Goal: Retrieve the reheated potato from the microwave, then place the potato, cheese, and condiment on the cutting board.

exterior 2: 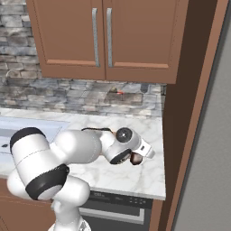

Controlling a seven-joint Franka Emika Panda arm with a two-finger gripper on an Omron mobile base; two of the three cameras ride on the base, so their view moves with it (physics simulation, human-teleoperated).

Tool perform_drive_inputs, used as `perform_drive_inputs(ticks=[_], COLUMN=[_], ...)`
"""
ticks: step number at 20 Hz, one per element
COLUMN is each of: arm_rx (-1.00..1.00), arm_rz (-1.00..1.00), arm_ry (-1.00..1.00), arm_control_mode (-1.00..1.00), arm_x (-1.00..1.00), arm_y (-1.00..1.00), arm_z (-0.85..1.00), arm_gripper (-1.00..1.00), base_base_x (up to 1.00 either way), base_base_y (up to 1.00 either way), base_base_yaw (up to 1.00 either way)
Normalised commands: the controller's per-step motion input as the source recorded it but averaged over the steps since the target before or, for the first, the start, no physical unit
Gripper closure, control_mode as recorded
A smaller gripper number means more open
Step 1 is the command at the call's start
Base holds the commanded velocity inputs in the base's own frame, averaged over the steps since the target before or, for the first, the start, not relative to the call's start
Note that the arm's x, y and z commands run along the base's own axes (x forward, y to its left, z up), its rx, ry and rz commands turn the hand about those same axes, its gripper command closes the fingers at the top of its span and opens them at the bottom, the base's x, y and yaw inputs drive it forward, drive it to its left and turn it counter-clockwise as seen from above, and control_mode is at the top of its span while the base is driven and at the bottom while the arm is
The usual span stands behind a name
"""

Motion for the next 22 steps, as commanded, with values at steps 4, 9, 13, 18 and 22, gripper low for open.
perform_drive_inputs(ticks=[4,9,13,18,22], arm_rx=[0.0,0.0,0.0,-0.04,-0.14], arm_rz=[0.08,0.08,0.04,0.0,0.0], arm_ry=[0.0,-0.02,0.0,0.0,0.0], arm_control_mode=[-1.0,-1.0,-1.0,-1.0,-1.0], arm_x=[0.01,-0.07,-0.08,-0.03,0.0], arm_y=[0.0,0.0,0.02,0.09,0.04], arm_z=[0.0,0.04,0.25,0.39,0.42], arm_gripper=[1.0,1.0,1.0,1.0,1.0], base_base_x=[0.0,0.0,0.0,0.0,0.0], base_base_y=[0.0,0.0,0.0,0.0,0.0], base_base_yaw=[0.0,0.0,0.0,0.0,0.0])
